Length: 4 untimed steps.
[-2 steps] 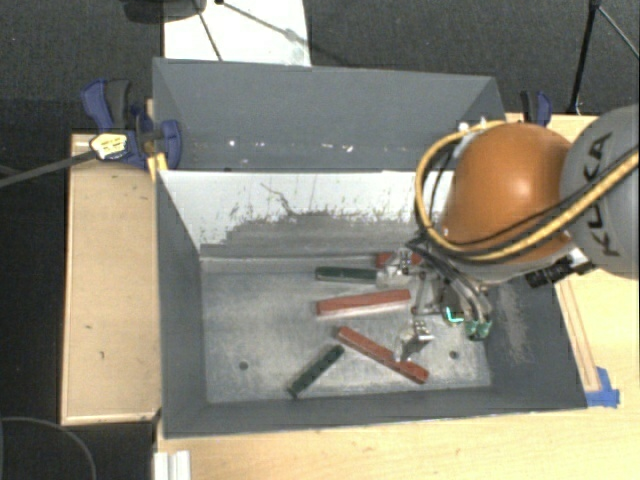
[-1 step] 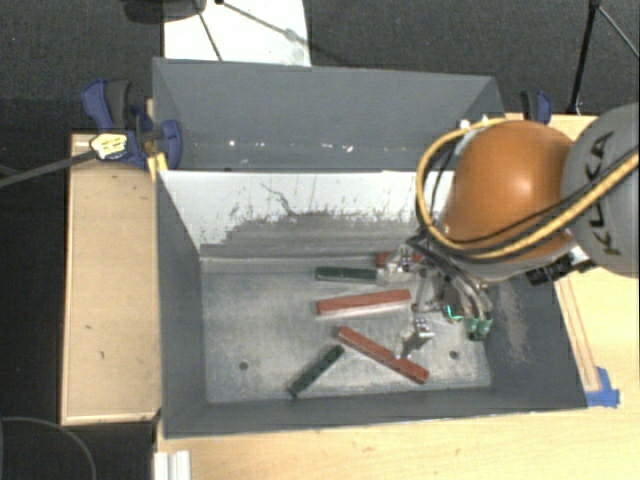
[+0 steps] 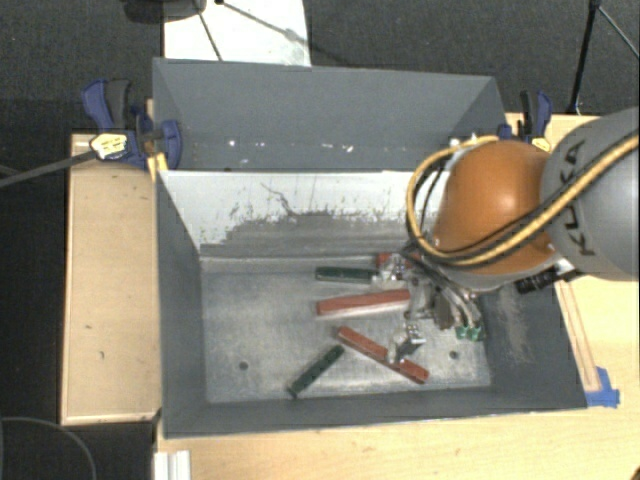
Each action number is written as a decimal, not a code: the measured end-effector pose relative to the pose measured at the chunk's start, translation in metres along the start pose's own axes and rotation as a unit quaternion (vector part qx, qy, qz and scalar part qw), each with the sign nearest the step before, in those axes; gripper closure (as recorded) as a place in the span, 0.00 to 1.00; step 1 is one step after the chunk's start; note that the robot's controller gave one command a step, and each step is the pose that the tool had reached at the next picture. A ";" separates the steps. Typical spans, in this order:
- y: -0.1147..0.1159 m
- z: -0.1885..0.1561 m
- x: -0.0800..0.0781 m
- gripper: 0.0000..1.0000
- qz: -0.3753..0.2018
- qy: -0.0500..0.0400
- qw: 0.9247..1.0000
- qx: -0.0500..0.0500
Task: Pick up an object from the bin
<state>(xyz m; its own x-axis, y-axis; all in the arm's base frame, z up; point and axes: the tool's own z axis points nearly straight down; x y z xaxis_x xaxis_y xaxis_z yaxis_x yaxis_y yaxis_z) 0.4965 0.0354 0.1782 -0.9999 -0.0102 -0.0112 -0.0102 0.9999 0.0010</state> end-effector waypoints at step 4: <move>-0.008 0.106 0.001 0.00 -0.094 0.002 0.996 0.000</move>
Offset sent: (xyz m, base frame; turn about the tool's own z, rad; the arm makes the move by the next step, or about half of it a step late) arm 0.0167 -0.0271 0.0699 -0.3711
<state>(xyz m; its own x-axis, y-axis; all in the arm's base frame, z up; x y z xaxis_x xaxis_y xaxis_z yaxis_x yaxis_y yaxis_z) 0.4970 0.0278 0.0725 -0.9803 -0.1974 -0.0074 -0.1974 0.9803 -0.0014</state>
